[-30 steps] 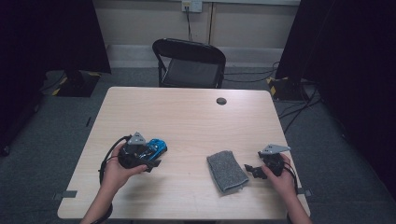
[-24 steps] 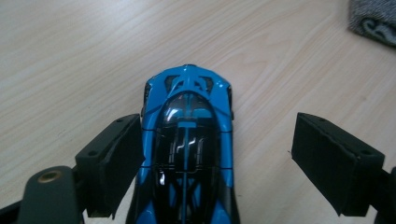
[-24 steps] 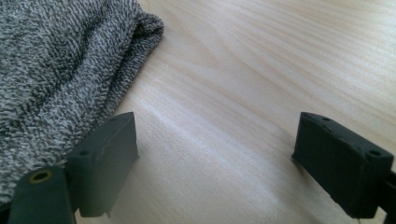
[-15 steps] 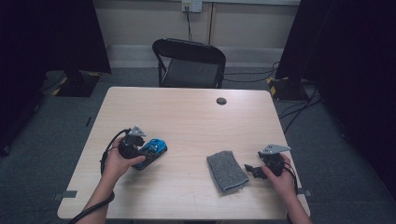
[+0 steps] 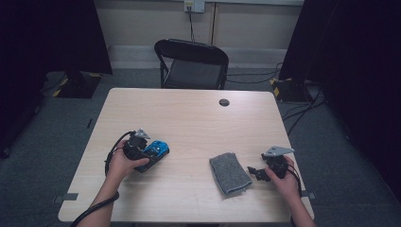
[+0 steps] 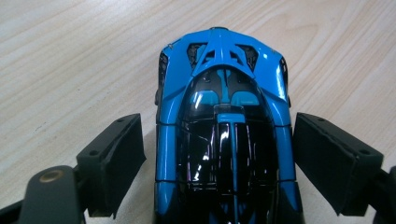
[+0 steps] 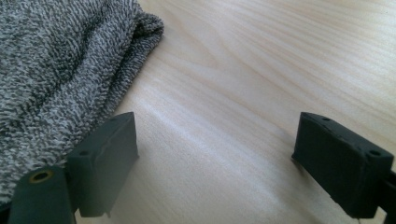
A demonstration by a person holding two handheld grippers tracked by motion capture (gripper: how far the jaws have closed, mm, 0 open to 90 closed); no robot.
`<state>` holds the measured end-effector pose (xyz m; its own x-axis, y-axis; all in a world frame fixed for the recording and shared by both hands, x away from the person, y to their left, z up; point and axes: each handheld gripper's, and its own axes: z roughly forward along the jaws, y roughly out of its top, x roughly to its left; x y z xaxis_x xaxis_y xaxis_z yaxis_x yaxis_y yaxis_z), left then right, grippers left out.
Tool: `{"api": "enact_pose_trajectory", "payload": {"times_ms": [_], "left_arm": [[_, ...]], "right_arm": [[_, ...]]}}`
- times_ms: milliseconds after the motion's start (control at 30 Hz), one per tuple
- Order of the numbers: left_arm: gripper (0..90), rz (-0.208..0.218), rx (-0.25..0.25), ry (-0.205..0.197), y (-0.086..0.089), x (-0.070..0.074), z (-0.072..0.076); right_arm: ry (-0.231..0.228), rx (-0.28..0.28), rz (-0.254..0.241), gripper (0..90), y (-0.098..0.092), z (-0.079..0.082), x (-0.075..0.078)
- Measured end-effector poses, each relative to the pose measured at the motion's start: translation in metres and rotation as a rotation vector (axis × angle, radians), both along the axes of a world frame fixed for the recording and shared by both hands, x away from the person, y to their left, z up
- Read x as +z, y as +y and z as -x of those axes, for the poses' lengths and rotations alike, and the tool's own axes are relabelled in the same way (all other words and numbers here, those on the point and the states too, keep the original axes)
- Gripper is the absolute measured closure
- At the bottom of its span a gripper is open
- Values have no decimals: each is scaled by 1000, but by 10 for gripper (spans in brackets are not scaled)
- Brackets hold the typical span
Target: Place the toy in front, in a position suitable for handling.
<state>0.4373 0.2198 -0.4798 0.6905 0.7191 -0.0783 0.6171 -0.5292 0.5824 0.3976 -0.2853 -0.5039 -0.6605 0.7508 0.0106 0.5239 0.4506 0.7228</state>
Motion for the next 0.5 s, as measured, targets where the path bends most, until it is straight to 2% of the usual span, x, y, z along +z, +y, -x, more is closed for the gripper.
{"api": "enact_pose_trajectory", "payload": {"times_ms": [333,500], "left_arm": [[181,-8,-10,1,-1,-7,1],[178,-31,-23,-35,-2,-10,4]], "right_arm": [[0,0,0,129,0,0,0],[0,0,0,129,0,0,0]]}}
